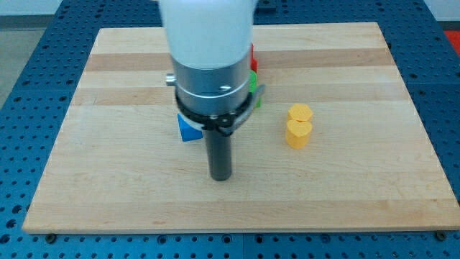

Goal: Move blue cube right a bit

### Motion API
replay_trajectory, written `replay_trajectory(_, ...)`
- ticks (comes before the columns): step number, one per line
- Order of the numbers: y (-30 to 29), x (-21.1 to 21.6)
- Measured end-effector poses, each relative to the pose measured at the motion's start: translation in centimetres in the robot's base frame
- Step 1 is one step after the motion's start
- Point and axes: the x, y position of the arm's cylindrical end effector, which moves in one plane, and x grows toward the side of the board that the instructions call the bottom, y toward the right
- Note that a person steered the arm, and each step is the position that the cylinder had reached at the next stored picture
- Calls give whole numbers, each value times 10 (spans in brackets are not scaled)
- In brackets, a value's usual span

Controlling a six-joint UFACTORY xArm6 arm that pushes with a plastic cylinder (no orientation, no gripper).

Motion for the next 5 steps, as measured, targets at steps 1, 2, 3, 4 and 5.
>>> replay_trajectory(1,-17,-22)
replay_trajectory(2,-32,-38)
replay_trajectory(3,-55,-39)
replay_trajectory(4,-80,-42)
replay_trajectory(5,-89,-64)
